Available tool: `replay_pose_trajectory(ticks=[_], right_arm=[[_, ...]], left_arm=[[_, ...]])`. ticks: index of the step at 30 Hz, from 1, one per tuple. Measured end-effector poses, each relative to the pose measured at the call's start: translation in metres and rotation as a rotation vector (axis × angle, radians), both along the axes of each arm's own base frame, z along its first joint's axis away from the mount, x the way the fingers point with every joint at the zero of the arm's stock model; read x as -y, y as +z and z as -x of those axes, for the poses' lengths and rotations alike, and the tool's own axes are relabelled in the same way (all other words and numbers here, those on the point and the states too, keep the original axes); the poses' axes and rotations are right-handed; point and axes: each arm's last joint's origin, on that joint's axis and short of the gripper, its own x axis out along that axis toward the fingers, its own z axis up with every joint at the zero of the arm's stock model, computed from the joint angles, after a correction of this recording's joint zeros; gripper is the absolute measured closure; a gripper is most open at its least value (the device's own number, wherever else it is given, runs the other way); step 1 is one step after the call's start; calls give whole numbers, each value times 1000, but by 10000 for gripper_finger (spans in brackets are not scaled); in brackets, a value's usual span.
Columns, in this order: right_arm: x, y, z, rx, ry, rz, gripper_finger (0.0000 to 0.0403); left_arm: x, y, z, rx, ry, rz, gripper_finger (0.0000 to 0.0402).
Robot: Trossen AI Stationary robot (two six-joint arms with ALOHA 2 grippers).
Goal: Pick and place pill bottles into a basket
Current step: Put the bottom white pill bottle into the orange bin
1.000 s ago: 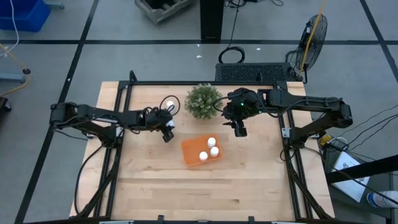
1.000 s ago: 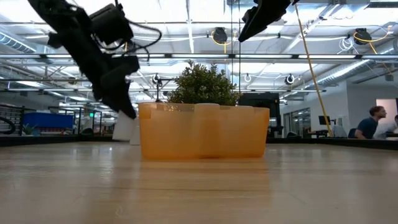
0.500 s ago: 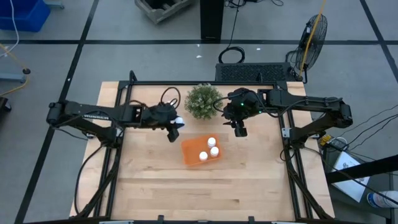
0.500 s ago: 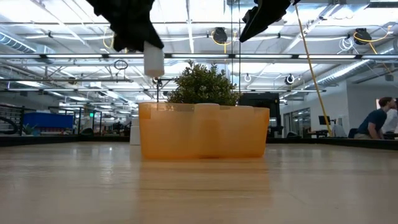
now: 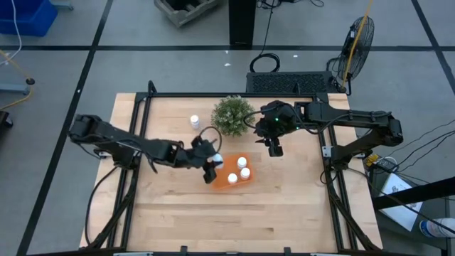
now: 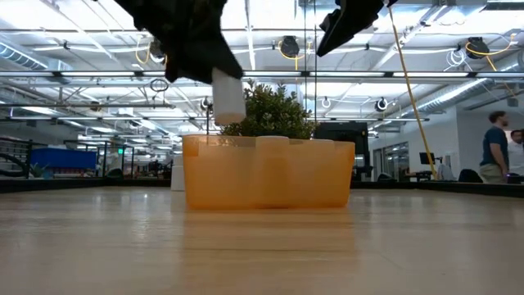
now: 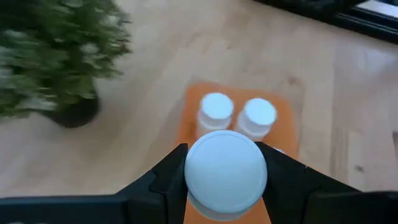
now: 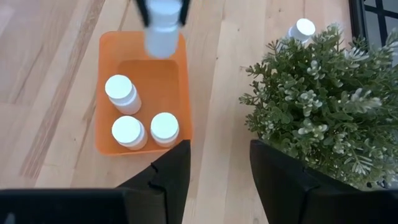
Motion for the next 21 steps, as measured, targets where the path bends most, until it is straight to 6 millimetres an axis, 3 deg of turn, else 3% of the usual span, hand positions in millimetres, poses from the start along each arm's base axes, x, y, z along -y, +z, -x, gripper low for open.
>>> replay_pose_trajectory(ticks=[15, 21], right_arm=[[-1, -1, 2, -24, -9, -15, 246], [-1, -2, 3, -40, -9, -18, 246]], left_arm=[[16, -58, -30, -72, -10, -9, 237], [11, -64, -36, -59, 14, -55, 237]])
